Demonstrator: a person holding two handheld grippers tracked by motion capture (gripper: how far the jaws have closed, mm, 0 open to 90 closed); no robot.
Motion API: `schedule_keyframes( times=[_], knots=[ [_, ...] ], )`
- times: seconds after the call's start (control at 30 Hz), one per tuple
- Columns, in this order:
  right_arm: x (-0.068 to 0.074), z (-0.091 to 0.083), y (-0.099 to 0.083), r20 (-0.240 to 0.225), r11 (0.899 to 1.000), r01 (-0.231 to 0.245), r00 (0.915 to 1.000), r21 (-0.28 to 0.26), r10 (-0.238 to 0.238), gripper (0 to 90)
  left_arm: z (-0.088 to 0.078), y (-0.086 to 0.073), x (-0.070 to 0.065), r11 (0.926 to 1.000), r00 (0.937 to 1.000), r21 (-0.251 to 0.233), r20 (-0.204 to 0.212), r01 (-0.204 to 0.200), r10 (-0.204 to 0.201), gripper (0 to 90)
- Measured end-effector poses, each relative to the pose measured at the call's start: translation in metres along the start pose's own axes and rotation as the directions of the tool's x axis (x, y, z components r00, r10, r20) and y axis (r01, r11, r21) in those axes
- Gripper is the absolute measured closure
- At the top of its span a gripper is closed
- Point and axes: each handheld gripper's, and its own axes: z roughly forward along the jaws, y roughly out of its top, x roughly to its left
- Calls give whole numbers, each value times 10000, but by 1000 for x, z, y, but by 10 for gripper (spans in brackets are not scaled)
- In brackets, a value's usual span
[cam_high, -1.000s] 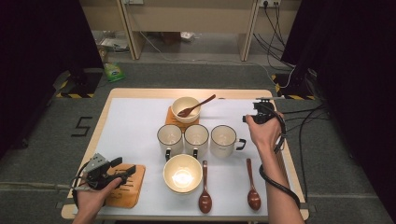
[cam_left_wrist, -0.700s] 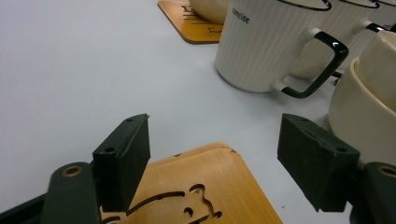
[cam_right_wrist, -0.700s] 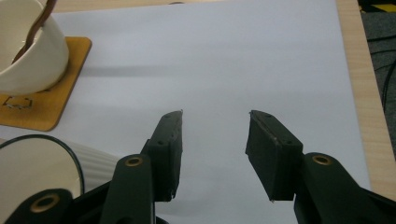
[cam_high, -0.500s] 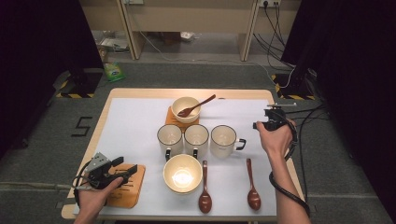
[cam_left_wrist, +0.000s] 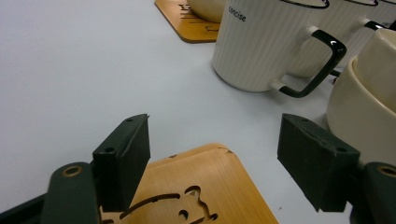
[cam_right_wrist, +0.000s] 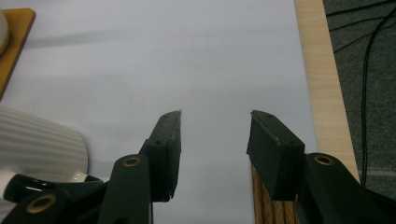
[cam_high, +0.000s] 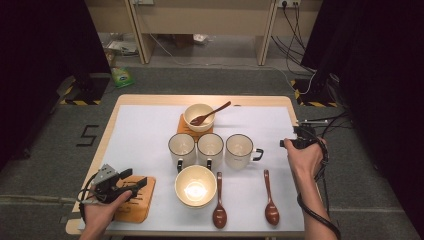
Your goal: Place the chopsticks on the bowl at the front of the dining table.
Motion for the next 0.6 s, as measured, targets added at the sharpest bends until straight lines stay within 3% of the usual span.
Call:
schedule_keyframes(
  times=[0.6],
  knots=[
    [-12, 0, -10, 107, 9997, -51, 9999, 254, 49, 540, 2, 2, 0, 10000, 10000, -27, 11, -12, 12, 248]
  ],
)
